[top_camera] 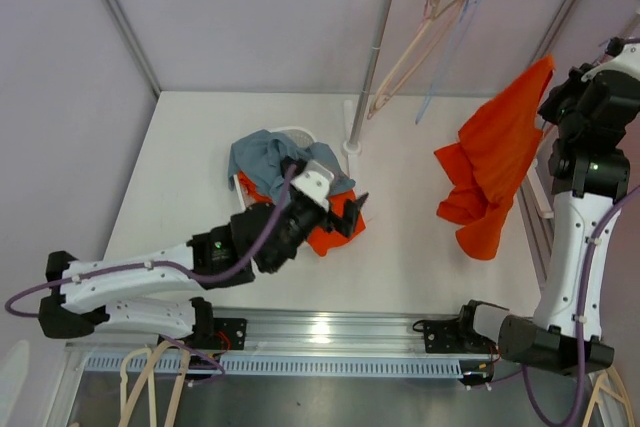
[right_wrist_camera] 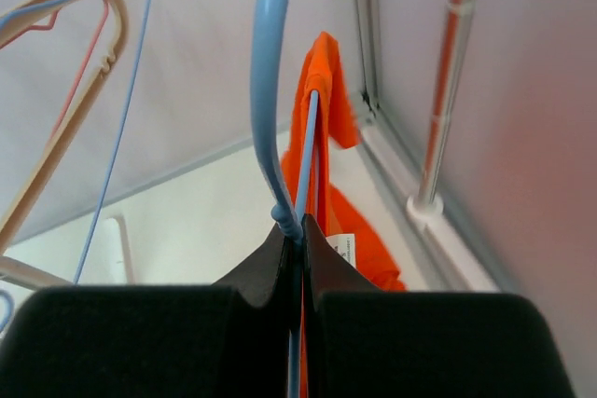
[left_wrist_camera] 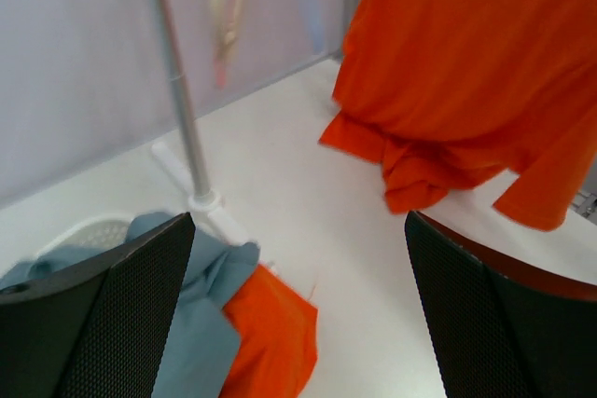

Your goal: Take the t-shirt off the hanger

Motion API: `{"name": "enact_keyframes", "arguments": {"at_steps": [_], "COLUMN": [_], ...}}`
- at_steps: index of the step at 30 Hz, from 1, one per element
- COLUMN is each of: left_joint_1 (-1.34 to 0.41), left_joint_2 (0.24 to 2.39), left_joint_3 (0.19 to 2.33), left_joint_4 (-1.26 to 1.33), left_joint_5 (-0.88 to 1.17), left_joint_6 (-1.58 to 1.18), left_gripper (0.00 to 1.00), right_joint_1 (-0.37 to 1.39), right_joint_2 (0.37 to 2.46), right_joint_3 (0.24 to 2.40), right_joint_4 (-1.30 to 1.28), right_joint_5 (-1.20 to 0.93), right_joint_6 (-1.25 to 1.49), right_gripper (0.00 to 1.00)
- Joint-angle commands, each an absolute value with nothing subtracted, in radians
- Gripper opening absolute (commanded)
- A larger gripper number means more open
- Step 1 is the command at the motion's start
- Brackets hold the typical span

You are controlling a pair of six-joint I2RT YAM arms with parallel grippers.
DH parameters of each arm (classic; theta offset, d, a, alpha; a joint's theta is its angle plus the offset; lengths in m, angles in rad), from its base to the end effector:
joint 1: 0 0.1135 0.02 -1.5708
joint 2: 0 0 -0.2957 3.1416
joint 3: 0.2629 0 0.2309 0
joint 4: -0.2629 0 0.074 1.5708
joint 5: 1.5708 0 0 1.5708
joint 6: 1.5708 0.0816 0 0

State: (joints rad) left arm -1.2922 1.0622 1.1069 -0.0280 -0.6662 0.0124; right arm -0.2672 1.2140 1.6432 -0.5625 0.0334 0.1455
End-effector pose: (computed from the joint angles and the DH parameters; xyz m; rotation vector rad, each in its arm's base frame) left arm 0.1129 -0.2113 0.4440 0.4876 1.5014 -0.4909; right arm 0.2391 -0.0683 0.5173 0.3738 1.6640 -0.1192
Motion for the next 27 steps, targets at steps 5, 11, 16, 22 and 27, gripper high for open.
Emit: {"name": "enact_keyframes", "arguments": {"at_steps": [5,11,16,22,27], "left_joint_1": [-1.479,-1.522,-1.543,-1.543,-1.542], "left_joint_2": [1.186,1.330,1.410,1.439,1.532], "left_joint_3": [1.000,1.023,1.048,1.071,1.127], "left_joint_4": [0.377,0.506,0.583,0.601,0.614], "left_joint_5": [-0.529,-0.388,-0.325,-0.247,-0.288], "left_joint_6": [0.220,0.258,0.281,0.267,0.305], "left_gripper": [0.99,0.99,1.00,1.00,0.99], "right_joint_1": [-0.180,-0.065,-0.029,-0.011,-0.003], "right_joint_2": [1.049,1.026,1.016,1.020,1.016], "right_joint_3": [1.615,1.609,1.644,1.681,1.689], "right_joint_4": [-0.709,-0.798,-0.822,-0.836,-0.830], "right_joint_5": [0.232,0.299,0.282,0.275,0.242], "right_joint_6": [0.468,0.574,0.569,0.558,0.555], "right_gripper": [0.00,0.00,0.00,0.00,0.00]}}
